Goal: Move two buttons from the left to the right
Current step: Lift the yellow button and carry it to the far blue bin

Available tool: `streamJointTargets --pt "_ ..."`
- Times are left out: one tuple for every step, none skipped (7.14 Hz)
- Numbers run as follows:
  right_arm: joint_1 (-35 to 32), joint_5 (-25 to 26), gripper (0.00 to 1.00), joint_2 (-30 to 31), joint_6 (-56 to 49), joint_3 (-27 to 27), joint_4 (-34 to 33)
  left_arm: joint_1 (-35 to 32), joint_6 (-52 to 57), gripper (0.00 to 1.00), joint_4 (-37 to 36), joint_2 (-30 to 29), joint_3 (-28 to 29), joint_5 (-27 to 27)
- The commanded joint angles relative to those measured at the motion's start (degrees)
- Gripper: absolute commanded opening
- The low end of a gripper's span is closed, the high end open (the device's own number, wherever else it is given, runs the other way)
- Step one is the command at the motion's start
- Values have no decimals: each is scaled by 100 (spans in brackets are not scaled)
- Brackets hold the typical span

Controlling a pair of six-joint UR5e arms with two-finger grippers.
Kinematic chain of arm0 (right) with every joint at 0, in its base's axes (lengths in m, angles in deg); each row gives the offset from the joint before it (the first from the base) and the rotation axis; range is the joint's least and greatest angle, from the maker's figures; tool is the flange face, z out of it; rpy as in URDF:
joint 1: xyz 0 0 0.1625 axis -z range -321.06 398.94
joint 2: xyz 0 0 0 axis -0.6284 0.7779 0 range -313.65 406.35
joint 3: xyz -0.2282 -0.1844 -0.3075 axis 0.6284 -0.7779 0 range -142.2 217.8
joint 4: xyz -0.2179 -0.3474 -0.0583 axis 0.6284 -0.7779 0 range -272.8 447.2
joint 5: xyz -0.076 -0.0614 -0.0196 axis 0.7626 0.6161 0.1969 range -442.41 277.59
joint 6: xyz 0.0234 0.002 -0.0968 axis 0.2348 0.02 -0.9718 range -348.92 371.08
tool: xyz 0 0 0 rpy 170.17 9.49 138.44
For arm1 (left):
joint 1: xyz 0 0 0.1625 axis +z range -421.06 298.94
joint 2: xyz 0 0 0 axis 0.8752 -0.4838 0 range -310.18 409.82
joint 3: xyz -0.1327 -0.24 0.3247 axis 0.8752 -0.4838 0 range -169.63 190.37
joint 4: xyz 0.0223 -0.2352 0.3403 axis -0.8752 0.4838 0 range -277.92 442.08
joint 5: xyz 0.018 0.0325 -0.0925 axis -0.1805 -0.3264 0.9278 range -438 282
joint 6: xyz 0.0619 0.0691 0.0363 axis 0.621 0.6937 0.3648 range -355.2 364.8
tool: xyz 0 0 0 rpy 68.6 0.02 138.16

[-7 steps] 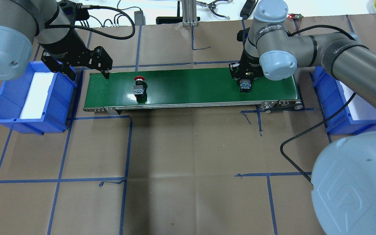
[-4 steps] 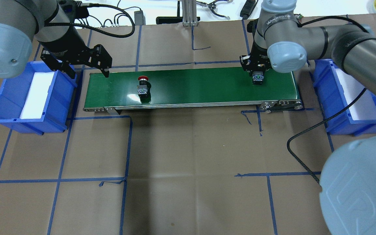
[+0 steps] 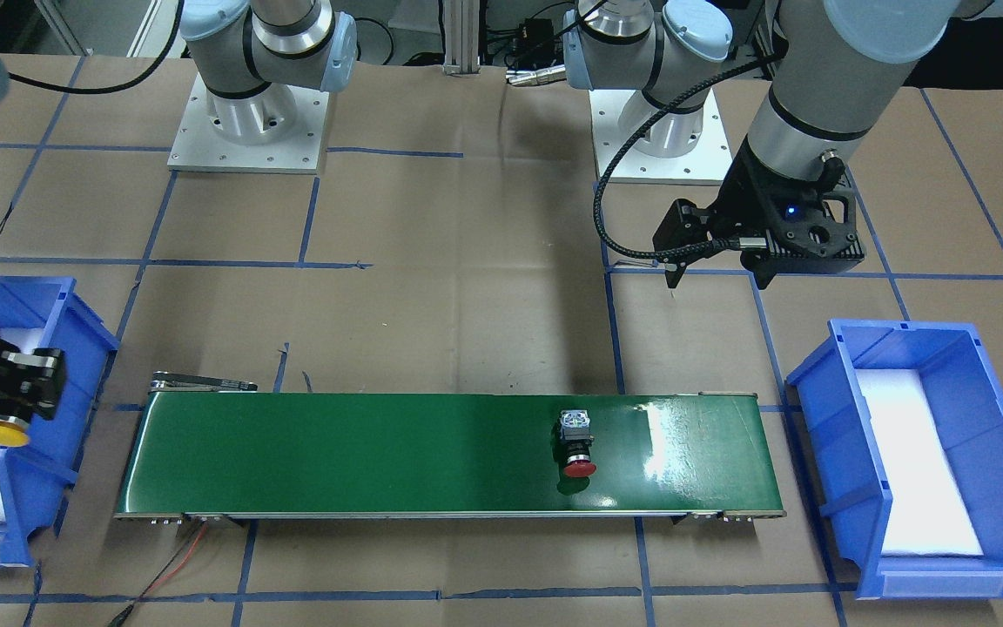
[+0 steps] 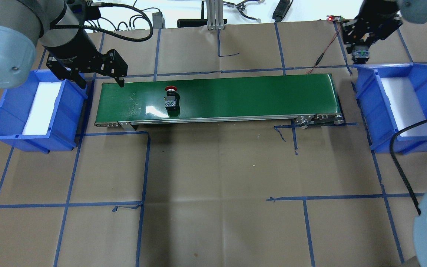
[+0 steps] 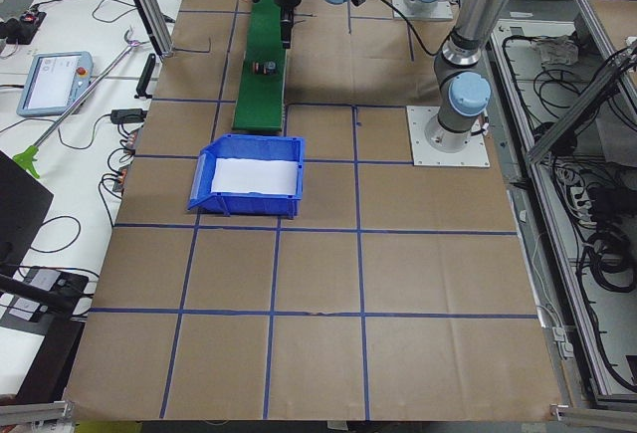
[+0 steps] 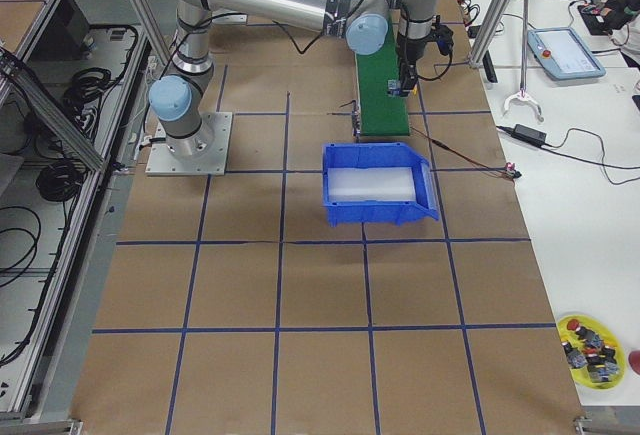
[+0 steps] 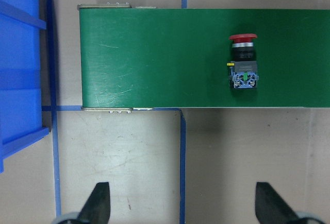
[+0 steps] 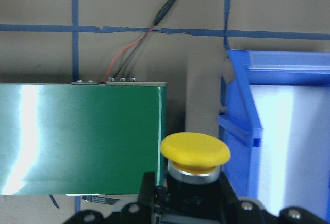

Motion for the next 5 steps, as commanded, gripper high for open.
streamJointTargets --pt "901 -34 3 71 -1423 124 -26 -4 -21 100 0 -7 12 2" --pt "1157 -43 3 89 -1769 421 -114 -4 -21 100 0 -7 12 -7" --pt "1342 -112 3 176 -1790 815 -463 -4 -21 100 0 -7 12 2" --pt "1536 -418 3 299 -2069 1315 -945 -4 -21 100 0 -7 20 2" --pt "1685 -577 3 343 -2394 1729 -1350 -4 -21 100 0 -7 12 2"
